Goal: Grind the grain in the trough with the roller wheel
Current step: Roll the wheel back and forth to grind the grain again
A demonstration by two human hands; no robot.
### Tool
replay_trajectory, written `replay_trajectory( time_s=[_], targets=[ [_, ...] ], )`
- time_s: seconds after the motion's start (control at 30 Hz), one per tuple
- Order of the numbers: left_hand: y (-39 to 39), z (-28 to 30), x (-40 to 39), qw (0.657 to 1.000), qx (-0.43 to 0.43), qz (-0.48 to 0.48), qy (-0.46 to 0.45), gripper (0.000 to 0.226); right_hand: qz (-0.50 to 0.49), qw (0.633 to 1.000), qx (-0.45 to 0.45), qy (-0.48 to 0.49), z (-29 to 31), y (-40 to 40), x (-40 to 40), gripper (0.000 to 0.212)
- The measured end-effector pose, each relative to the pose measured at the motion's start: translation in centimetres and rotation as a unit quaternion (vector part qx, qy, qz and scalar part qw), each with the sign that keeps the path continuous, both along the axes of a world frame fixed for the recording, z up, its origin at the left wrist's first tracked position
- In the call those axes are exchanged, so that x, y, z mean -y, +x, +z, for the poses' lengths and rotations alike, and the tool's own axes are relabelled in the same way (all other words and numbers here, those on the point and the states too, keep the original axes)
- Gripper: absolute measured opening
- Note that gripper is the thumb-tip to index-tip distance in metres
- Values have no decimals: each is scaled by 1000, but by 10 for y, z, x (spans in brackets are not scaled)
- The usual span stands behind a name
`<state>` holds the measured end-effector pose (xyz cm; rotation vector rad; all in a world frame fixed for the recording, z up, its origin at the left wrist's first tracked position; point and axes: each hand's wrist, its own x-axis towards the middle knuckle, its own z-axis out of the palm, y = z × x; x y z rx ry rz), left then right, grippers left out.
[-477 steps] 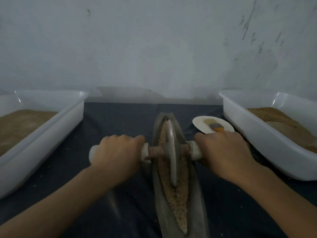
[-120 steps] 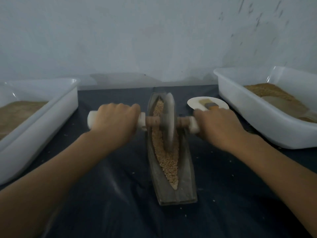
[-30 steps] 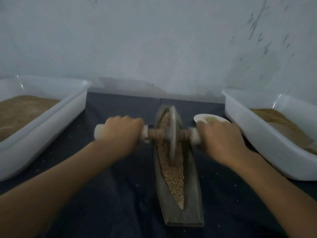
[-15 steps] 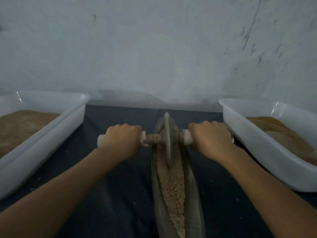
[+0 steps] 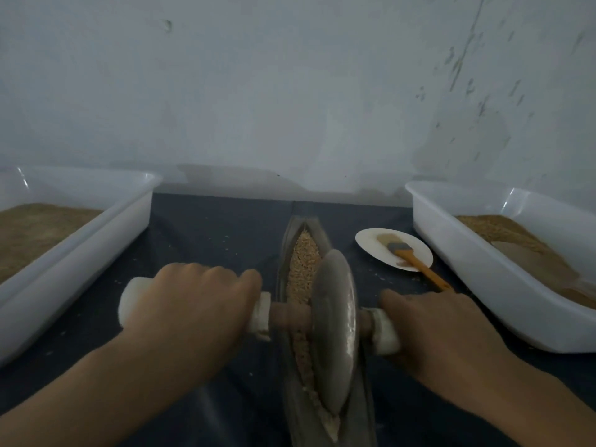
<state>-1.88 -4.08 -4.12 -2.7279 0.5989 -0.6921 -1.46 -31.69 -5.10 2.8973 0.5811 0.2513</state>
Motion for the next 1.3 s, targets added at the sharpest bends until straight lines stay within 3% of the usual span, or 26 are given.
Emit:
replay_trajectory(
  time_s=[0.1, 0.23, 0.43, 0.53, 0.77, 0.97, 1.1, 1.3],
  targets=[
    [23, -8, 6, 995, -42, 90, 8, 36, -6, 1000, 20, 0, -1, 18, -6, 39],
    [88, -3, 14, 988, -72, 129, -36, 13, -26, 997, 69, 33, -7, 82, -15, 35],
    [120, 4, 22, 987, -57, 144, -36, 22, -51, 993, 92, 56, -12, 127, -20, 29],
    [87, 0, 18, 991, -51, 123, -16, 18, -21, 996, 60, 56, -12, 92, -12, 27],
    [5, -8, 0, 993, -57, 102, -5, 34, 30, 998, 61, 19, -1, 8, -1, 41],
    [67, -10, 10, 992, -28, 121, -31, 22, -39, 994, 99, 22, -14, 72, -11, 36],
    [121, -3, 13, 991, -26, 118, -57, 23, -51, 989, 133, 29, -12, 130, -16, 22],
    [93, -16, -4, 985, -111, 83, -104, 24, 21, 984, 177, -26, -5, 94, -14, 23]
  ],
)
